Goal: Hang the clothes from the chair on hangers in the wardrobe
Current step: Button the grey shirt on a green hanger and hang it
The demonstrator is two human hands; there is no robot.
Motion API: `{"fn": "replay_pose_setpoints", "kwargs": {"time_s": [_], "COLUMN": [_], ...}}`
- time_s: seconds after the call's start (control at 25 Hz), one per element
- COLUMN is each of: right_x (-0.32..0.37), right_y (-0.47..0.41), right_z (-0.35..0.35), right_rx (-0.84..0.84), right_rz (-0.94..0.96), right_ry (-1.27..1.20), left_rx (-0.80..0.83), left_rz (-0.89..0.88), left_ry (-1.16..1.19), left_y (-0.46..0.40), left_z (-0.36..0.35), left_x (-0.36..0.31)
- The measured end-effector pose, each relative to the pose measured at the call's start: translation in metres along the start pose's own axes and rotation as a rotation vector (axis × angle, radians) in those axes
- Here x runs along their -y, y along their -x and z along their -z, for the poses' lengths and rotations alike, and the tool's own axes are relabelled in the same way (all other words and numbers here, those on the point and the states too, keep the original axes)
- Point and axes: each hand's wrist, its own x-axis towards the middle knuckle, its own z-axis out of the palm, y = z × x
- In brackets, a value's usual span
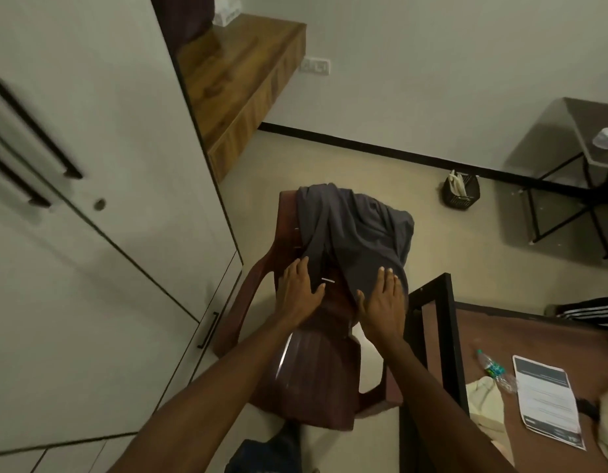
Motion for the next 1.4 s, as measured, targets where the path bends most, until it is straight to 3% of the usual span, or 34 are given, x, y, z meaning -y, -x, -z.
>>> {"fn": "replay_pose_setpoints", "kwargs": {"time_s": [0.24, 0.4, 0.6, 0.72, 0.84, 0.92, 1.04, 1.24, 1.4], "right_x": [0.037, 0.053, 0.041, 0.027, 0.031, 0.034, 0.028, 0.031, 0.033], "right_y": [-0.13, -0.205, -0.277, -0.297, -0.302, -0.301, -0.3, -0.296, -0.278], "right_z": [-0.01, -0.013, -0.004, 0.002, 0.025, 0.038, 0.039, 0.055, 0.089], "right_rx": [0.026, 0.004, -0.006, 0.016, 0.006, 0.032, -0.071, -0.161, -0.232], "right_rz": [0.065, 0.046, -0.072, 0.005, 0.039, -0.043, -0.124, -0.464, -0.429], "right_ry": [0.155, 0.166, 0.158, 0.227, 0.219, 0.13, -0.113, -0.839, -1.183], "left_rx": [0.039, -0.104, -0.144, -0.154, -0.119, -0.121, -0.142, -0.067, 0.051], "left_rz": [-0.014, 0.028, 0.25, 0.283, 0.25, 0.228, 0.284, 0.661, 0.822], "left_ry": [0.03, 0.047, 0.096, 0.004, 0.097, 0.259, 0.474, 1.122, 1.468], "left_y": [-0.149, -0.218, -0.255, -0.269, -0.282, -0.284, -0.285, -0.29, -0.277], "left_z": [0.006, -0.003, -0.015, -0.017, -0.015, -0.012, -0.003, 0.029, 0.064], "left_x": [-0.002, -0.004, -0.019, -0.023, -0.021, -0.023, -0.028, -0.047, -0.079]}}
